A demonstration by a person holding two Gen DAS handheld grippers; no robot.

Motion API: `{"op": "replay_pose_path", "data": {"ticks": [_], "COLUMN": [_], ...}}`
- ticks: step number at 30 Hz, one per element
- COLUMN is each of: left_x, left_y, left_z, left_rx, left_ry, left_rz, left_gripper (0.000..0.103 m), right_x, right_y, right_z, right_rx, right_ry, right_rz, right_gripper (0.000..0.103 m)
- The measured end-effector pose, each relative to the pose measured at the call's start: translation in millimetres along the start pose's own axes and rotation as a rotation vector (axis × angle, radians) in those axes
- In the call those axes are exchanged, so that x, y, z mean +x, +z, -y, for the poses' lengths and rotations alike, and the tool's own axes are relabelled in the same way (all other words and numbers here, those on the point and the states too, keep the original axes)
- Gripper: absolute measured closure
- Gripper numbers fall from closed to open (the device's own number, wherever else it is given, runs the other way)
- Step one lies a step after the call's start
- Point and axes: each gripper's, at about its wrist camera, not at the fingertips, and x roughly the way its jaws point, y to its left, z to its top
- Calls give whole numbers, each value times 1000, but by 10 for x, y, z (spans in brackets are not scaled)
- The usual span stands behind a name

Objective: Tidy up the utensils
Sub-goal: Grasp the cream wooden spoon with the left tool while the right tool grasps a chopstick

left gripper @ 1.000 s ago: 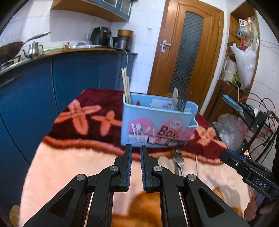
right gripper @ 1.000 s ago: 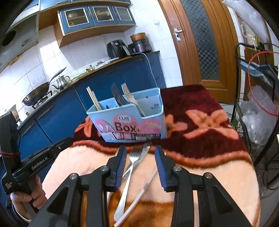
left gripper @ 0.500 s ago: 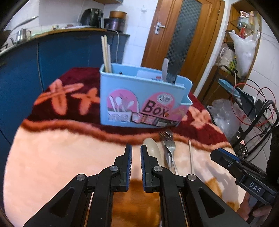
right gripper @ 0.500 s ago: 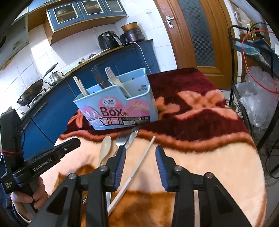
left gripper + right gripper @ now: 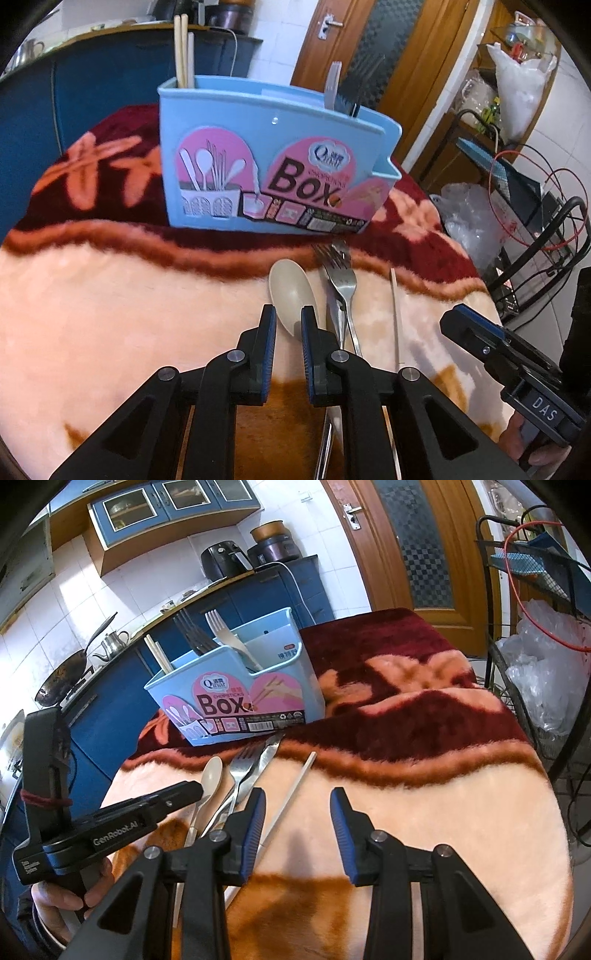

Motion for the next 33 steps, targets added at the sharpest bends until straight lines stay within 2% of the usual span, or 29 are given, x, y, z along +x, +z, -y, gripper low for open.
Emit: {"op": "replay_pose_path", "data": {"ticks": [7, 11, 15, 19, 20, 22, 26, 33], "left_x": [91, 102, 128, 153, 162, 179, 137, -171], "left_y": [2, -1, -10, 17, 29, 44, 40, 74], "left_z": [18, 57, 113, 96, 84, 61, -1, -137], "left_rx": [3, 18, 49, 51, 44, 23, -12, -58], "left_ry": [-1, 0, 21, 14, 2, -26, -54, -54], "left_rz": [-25, -29, -29, -30, -31, -36, -26, 89], "left_gripper": [84, 73, 73, 77, 86, 95, 97, 98], "right_x": [35, 50, 68, 81, 83, 84, 76, 148], "right_y": [-15, -27, -33, -42, -42, -42, -43, 4], "right_z": [40, 49, 46, 36, 34, 32, 20, -41], "right_rx": [10, 13, 15, 14, 14, 12, 6, -11], "right_ry": [6, 9, 12, 13, 15, 15, 11, 10], "right_rz": [-9, -14, -17, -22, -22, -23, -26, -76], "right_gripper": [63, 63, 63, 63, 63, 63, 63, 63]}}
